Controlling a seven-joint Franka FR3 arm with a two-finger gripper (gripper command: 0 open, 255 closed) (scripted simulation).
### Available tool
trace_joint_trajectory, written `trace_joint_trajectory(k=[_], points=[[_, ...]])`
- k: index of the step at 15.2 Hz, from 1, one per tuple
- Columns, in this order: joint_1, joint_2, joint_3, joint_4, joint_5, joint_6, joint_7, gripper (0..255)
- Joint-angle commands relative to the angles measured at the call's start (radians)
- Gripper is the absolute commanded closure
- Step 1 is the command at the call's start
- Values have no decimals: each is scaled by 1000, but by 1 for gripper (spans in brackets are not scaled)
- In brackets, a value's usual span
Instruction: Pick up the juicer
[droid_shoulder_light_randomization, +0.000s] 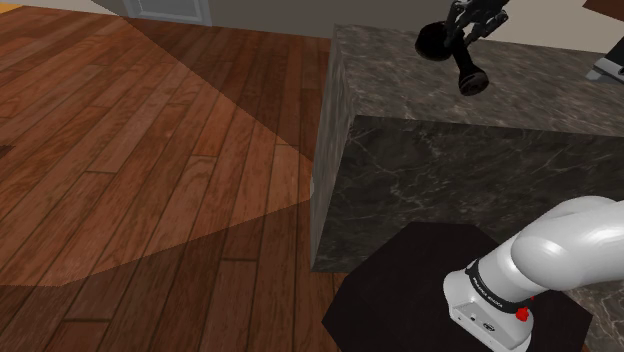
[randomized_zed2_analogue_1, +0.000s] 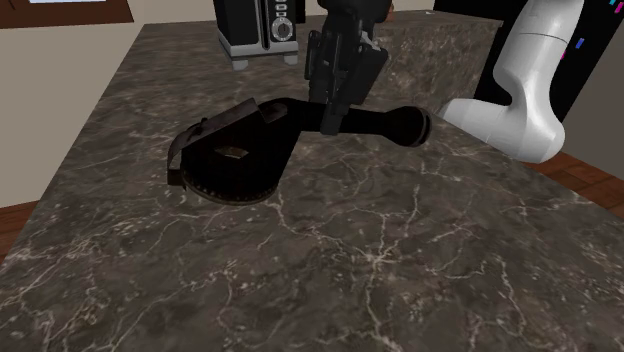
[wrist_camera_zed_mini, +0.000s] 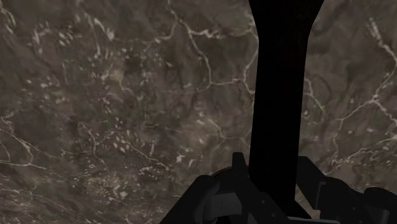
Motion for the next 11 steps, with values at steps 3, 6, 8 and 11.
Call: trace_joint_trajectory(k=[3,6,8,11], points=[[1,2,0,2,1,-1,0,255],[2,11,1,50,4,-41,-3,255],[4,18,2,84,6,-68,-5,255],[5,30,3,136,9,-108,-8,255]])
